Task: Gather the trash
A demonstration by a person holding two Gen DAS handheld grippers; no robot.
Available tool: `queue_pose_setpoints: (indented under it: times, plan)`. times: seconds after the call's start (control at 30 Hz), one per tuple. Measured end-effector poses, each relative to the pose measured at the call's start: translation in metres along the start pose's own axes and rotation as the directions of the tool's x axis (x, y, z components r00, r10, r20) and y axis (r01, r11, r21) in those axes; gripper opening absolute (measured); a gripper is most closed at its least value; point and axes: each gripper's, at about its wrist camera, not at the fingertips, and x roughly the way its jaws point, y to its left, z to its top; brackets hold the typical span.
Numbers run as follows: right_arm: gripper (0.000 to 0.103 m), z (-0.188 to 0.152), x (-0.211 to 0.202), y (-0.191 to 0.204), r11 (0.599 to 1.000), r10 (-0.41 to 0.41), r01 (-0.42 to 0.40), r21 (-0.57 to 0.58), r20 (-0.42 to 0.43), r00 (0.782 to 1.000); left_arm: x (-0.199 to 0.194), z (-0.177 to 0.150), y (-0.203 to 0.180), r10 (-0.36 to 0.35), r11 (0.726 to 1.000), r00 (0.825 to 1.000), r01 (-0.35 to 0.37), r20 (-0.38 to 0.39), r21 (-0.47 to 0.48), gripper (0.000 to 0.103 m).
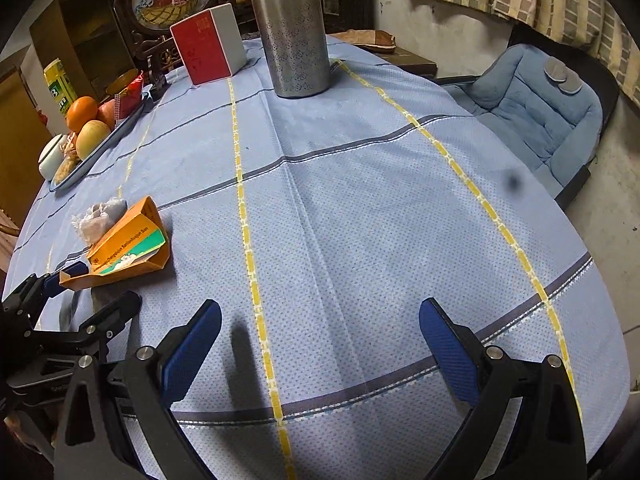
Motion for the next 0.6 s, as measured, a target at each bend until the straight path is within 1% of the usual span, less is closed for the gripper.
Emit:
queue_pose_setpoints:
  times: [0.1,0.17,0.23,0.27,0.33,0.43,0.47,0.57,0.6]
  plan:
    - [0.097,0.000,0.000,0.000,1.000,-0.004,0.004,0.001,0.001,1.000,0.000,0.001,0.000,-0.002,1.000,1.000,0.002,0.001,0.010,0.098]
    - [0.097,0.000,-0.001,-0.001,1.000,-0.007,0.007,0.008,0.007,1.000,-0.001,0.004,-0.001,0.001,0.999,1.000,-0.002,0.013,0.045,0.098]
    - [0.097,0.000,-0.003,-0.003,1.000,-0.009,0.009,0.016,0.018,1.000,-0.006,0.009,0.001,0.016,0.996,0.998,-0.022,0.061,0.086,0.098]
    - [0.097,0.000,-0.004,-0.003,1.000,-0.008,0.008,0.018,0.025,1.000,-0.008,0.011,0.004,0.006,0.995,0.997,-0.014,0.082,0.094,0.098]
    - [0.097,-0.001,-0.005,-0.004,1.000,-0.006,0.006,0.017,0.033,0.999,-0.013,0.014,0.017,-0.058,0.993,0.992,0.046,0.111,0.109,0.098]
    - [0.097,-0.001,-0.008,-0.003,1.000,-0.001,0.001,0.008,0.044,0.999,-0.015,0.012,0.029,-0.159,0.974,0.981,0.138,0.107,0.179,0.098]
    - [0.097,-0.002,-0.009,-0.002,1.000,0.001,-0.001,0.004,0.052,0.999,-0.013,0.011,0.030,-0.177,0.968,0.980,0.156,0.093,0.195,0.098]
    - [0.097,-0.001,-0.010,-0.001,1.000,0.006,-0.006,-0.003,0.059,0.998,-0.006,0.014,0.025,-0.209,0.961,0.977,0.196,0.049,0.195,0.098]
    - [0.097,-0.002,-0.011,-0.001,1.000,0.008,-0.008,-0.003,0.061,0.998,-0.005,0.016,0.023,-0.226,0.957,0.973,0.214,0.044,0.195,0.098]
